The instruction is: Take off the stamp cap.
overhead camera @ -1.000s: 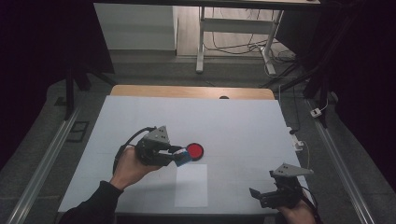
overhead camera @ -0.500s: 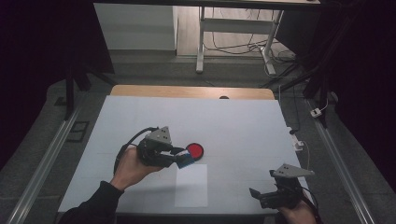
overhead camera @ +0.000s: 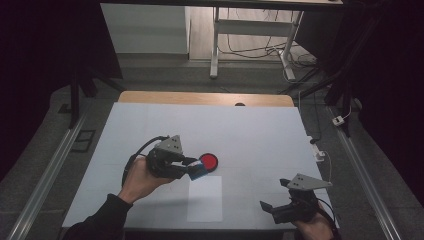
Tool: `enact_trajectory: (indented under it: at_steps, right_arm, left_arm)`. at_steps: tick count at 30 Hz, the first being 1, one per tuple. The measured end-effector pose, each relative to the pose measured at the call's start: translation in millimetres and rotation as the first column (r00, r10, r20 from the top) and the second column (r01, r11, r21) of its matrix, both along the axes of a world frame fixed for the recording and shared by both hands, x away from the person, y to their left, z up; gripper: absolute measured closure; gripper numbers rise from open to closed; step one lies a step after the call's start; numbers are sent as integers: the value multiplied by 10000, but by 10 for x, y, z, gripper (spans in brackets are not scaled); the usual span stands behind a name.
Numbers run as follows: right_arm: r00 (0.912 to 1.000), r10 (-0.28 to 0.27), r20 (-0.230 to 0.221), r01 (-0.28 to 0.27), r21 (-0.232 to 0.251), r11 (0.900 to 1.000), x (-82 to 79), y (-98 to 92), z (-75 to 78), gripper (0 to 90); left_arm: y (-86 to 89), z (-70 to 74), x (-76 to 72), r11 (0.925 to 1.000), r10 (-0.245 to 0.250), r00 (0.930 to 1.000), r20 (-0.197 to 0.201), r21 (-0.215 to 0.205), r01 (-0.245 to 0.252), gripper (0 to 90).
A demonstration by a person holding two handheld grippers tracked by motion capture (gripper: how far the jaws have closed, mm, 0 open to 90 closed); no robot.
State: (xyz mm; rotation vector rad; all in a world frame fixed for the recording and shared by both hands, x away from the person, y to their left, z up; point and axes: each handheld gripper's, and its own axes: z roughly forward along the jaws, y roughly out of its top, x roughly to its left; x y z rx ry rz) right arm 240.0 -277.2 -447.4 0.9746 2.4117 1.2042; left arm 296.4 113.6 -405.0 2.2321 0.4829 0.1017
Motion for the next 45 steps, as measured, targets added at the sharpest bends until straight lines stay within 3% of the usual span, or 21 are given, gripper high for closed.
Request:
enact_trajectory:
  at_steps: [5, 10, 14, 22, 25, 31, 38, 45]
  right_arm:
    - [9978, 642, 166, -638, -254, 9976, 10, 121, -11, 0]
    - [9925, 1187, 287, -1185, -56, 9929, 38, 217, -17, 0]
    - [9903, 1389, 76, -1390, 211, 9901, 42, 284, -35, 0]
    - [9831, 1829, 119, -1832, 372, 9824, 63, 415, -42, 0]
    - [9759, 2170, 224, -2180, 655, 9738, 75, 473, -35, 0]
    - [9704, 2413, 94, -2412, 820, 9670, 98, 565, -43, 0]
    - [9616, 2744, -16, -2736, 717, 9592, 152, 716, -63, 0]
    - [9467, 3218, -172, -3201, 647, 9452, 245, 903, -88, 0]
  left_arm:
    - [-2, -4, -5, 10000, -58, 10000, -35, -66, 58, 706]
    - [-8, -16, -6, 9999, -97, 9999, -73, -31, 96, 706]
    - [-15, -19, -10, 9999, -93, 9999, -59, -42, 92, 706]
    - [-27, -19, -14, 9997, -222, 9997, 98, 42, 221, 706]
    - [-29, -16, -17, 9997, -225, 9996, 169, 63, 224, 706]
    - [-36, -21, -16, 9996, -256, 9994, 216, 88, 254, 706]
    - [-39, -13, -27, 9992, -394, 9986, 338, 27, 394, 706]
    - [-41, -6, -38, 9986, -532, 9976, 453, -44, 534, 706]
